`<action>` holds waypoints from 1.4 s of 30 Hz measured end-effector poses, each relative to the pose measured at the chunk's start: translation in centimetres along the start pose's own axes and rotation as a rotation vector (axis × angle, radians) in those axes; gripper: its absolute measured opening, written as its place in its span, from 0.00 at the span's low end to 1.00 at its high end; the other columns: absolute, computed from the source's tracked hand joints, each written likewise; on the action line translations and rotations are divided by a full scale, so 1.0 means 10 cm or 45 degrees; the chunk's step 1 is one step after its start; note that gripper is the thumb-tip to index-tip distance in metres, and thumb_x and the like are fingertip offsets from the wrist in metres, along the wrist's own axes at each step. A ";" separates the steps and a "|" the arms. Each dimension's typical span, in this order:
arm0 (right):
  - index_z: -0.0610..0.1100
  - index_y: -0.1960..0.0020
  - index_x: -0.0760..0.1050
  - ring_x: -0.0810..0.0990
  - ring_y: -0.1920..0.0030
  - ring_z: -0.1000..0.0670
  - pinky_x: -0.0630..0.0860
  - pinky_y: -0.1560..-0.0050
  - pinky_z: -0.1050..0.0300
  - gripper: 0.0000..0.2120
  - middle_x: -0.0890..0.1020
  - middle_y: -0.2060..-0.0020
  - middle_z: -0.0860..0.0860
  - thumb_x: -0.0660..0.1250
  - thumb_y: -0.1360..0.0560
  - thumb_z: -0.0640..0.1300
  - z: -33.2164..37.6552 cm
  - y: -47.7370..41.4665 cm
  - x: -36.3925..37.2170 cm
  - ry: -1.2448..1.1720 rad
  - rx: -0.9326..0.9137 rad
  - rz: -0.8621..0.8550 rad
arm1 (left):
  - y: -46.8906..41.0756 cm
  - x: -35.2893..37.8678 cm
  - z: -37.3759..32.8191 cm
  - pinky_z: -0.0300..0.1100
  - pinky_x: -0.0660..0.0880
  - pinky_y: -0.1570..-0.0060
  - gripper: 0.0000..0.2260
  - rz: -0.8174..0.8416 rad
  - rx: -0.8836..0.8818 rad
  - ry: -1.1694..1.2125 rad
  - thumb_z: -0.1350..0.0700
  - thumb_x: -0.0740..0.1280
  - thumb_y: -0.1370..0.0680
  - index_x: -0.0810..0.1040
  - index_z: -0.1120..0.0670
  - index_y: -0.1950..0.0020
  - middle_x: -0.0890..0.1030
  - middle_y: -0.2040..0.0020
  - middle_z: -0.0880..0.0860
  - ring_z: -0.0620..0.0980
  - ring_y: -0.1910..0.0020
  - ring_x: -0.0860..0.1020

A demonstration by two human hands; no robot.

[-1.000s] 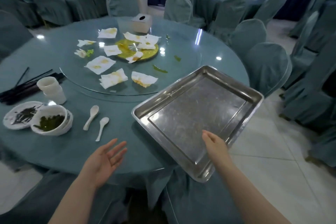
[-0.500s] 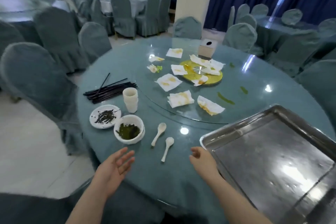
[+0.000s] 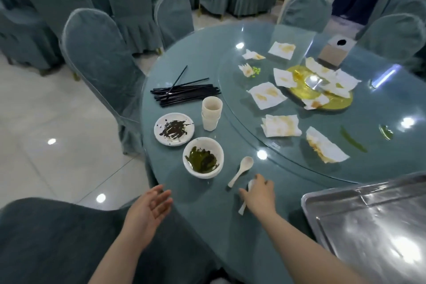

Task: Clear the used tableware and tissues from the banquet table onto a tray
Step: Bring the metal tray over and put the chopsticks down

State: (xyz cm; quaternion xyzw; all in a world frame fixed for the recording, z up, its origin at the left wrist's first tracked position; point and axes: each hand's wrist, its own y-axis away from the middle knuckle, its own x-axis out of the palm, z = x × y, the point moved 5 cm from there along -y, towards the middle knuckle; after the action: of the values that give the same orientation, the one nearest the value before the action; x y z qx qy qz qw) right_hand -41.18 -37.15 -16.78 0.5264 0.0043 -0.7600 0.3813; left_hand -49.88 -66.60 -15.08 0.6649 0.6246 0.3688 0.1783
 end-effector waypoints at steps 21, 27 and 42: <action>0.42 0.59 0.76 0.79 0.58 0.44 0.75 0.55 0.53 0.04 0.80 0.58 0.46 0.67 0.27 0.42 0.19 -0.81 -0.01 -0.894 0.438 -0.169 | -0.59 0.95 0.03 0.50 0.81 0.59 0.19 0.005 -0.186 -0.590 0.40 0.63 0.23 0.66 0.50 0.38 0.81 0.49 0.56 0.57 0.56 0.84; 0.47 0.43 0.71 0.78 0.52 0.45 0.73 0.50 0.53 0.16 0.77 0.47 0.48 0.71 0.28 0.46 0.11 -0.83 0.07 -0.699 0.312 -0.207 | -0.68 1.11 0.05 0.46 0.80 0.65 0.19 -0.002 -0.233 -0.673 0.47 0.64 0.21 0.64 0.50 0.33 0.81 0.48 0.56 0.56 0.59 0.84; 0.46 0.54 0.70 0.78 0.64 0.52 0.69 0.66 0.58 0.06 0.79 0.62 0.50 0.66 0.24 0.46 -0.06 -0.47 -0.26 -0.731 0.136 0.018 | -0.66 1.11 0.08 0.50 0.80 0.62 0.14 -0.065 -0.041 -0.662 0.62 0.61 0.20 0.71 0.52 0.35 0.78 0.46 0.57 0.57 0.51 0.79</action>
State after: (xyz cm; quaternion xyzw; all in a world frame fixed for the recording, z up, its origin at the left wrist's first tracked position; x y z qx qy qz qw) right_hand -43.03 -32.08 -16.83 0.3091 -0.1473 -0.8743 0.3441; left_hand -54.56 -54.71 -17.26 0.7184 0.5684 0.1908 0.3528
